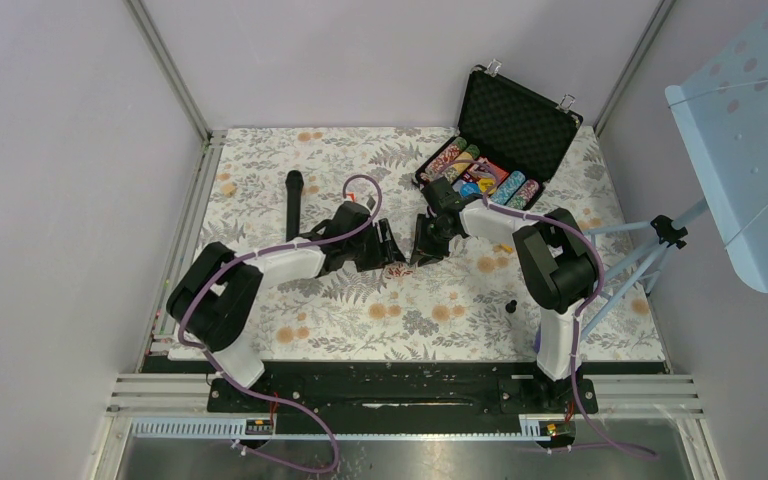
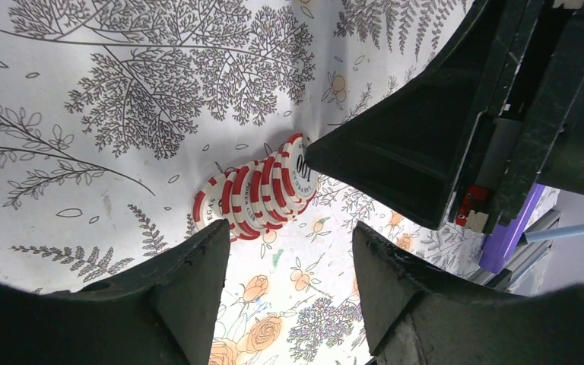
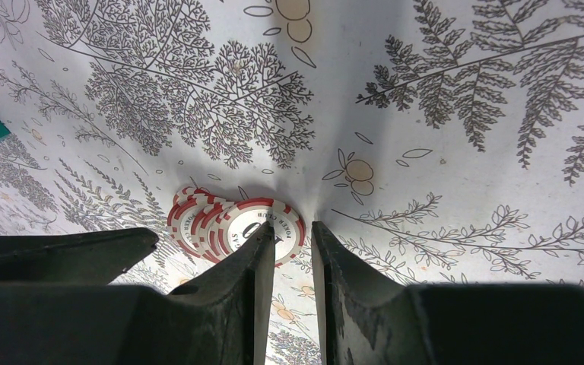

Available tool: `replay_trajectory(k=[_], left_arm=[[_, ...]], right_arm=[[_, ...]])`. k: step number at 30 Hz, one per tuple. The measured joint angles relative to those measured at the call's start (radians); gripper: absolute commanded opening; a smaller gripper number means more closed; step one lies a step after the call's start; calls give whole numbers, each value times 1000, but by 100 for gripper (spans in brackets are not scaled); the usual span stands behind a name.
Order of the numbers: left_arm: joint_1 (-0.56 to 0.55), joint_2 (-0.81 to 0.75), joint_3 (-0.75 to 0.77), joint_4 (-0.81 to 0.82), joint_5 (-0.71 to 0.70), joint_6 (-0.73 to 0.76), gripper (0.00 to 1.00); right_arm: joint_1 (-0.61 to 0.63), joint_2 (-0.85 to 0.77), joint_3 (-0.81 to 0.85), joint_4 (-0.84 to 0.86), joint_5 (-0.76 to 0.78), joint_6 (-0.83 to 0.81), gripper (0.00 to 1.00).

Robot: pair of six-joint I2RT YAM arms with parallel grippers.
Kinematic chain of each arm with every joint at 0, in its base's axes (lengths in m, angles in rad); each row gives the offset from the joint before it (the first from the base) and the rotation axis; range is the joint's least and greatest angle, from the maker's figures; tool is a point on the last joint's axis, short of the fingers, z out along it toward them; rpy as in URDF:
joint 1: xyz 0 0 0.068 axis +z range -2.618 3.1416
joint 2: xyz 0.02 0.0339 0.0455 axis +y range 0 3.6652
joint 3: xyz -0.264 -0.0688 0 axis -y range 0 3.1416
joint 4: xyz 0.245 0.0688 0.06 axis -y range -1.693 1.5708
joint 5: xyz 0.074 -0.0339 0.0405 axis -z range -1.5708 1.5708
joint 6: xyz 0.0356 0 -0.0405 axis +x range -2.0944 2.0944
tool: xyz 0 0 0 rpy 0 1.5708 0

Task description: Pack up texas hold em set

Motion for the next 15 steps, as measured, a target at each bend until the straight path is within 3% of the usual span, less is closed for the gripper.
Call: replay_trajectory(k=[15], left_arm=[[-10,23,0,1,-1,-6,59]], right_arm=[[0,0,0,0,0,0,31]])
